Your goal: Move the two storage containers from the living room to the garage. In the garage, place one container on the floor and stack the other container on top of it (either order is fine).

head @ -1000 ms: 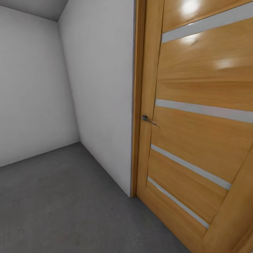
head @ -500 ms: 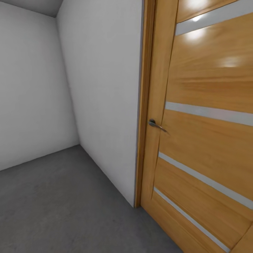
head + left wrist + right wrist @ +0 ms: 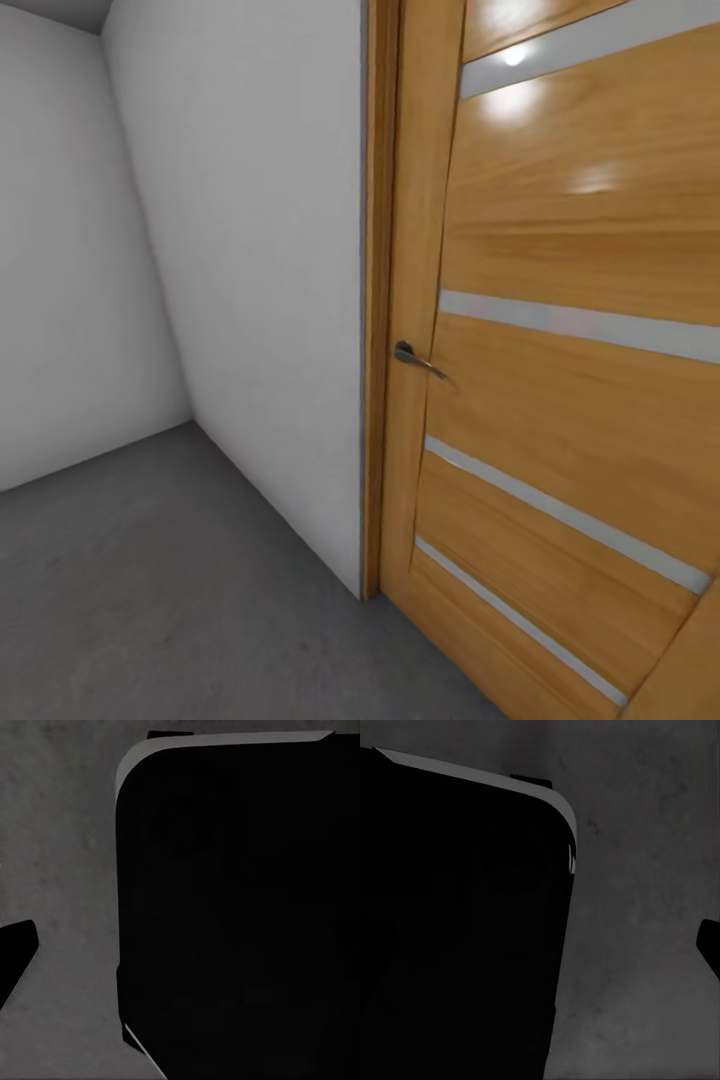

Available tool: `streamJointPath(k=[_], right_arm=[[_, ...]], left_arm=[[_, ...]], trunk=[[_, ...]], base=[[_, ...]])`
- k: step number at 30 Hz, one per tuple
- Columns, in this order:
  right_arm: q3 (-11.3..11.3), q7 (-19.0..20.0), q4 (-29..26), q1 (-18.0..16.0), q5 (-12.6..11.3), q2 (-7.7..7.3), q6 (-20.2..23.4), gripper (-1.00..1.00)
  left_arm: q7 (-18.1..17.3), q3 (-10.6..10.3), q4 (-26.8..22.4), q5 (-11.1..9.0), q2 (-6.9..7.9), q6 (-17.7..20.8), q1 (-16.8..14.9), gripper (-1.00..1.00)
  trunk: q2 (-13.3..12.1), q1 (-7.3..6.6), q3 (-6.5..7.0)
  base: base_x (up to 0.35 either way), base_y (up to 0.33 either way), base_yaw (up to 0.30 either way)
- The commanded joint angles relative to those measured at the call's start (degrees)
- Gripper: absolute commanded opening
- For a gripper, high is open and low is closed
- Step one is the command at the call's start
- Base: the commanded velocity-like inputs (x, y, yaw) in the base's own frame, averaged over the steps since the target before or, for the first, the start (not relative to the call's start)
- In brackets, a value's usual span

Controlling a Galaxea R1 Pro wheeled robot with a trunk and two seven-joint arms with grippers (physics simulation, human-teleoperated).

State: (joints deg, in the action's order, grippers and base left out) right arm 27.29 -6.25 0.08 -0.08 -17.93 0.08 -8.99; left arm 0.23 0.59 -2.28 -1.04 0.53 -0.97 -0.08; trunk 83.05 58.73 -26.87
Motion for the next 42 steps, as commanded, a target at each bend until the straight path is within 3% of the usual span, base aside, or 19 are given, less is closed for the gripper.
streamJointPath(k=[1, 23, 42], right_arm=[[0.49, -0.11, 0.01, -0.01, -0.52, 0.01, -0.20, 1.00], [0.49, -0.12, 0.01, -0.01, -0.51, 0.01, -0.21, 1.00], [0.49, -0.11, 0.01, -0.01, -0.52, 0.01, -0.21, 1.00]], left_arm=[[0.03, 0.04, 0.00, -0.11, 0.00, -0.10, -0.01, 1.00], [-0.07, 0.04, 0.00, 0.01, 0.00, -0.17, -0.01, 1.00], [-0.15, 0.02, 0.05, 0.07, 0.00, -0.08, -0.01, 1.00]], trunk=[[0.02, 0.00, -0.04], [0.02, 0.00, -0.04], [0.02, 0.00, -0.04]], base=[[0.002, 0.000, -0.250], [0.002, 0.001, -0.251], [0.221, 0.199, -0.251]])
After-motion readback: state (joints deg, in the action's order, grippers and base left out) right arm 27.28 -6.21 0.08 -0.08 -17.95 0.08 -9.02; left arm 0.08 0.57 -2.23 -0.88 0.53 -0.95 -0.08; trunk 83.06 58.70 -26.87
